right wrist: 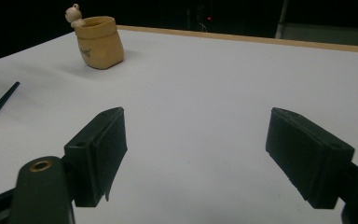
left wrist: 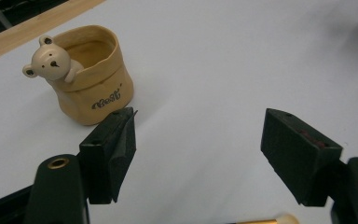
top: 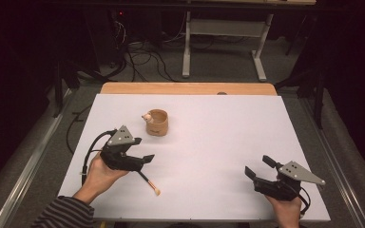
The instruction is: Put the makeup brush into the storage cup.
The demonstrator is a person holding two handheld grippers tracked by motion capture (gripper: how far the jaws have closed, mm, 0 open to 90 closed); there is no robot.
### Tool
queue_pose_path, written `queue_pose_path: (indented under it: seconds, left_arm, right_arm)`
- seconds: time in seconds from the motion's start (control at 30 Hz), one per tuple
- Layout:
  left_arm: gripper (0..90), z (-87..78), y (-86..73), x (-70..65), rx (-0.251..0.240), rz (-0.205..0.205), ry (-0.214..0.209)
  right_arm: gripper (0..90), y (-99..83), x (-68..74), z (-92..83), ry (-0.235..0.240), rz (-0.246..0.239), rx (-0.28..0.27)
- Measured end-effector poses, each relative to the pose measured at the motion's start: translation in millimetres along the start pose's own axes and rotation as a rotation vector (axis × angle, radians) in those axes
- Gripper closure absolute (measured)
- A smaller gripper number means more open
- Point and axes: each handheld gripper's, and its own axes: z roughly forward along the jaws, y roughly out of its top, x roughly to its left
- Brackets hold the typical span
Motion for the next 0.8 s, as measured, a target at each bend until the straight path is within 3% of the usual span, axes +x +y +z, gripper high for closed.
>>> queue_pose_path:
  seconds: [0.27,0.8]
  left_arm:
    - [27.1,-0.9,2.5,0.9,0.028,0.021,0.001]
    - [27.0,3.7,2.6,3.7,0.104,0.041,-0.044]
  right_arm:
    - [22.1,-0.1,0.3,0.3,0.001,-0.003,0.002]
    - [22.2,-0.2,0.4,0.8,0.005,-0.009,0.006]
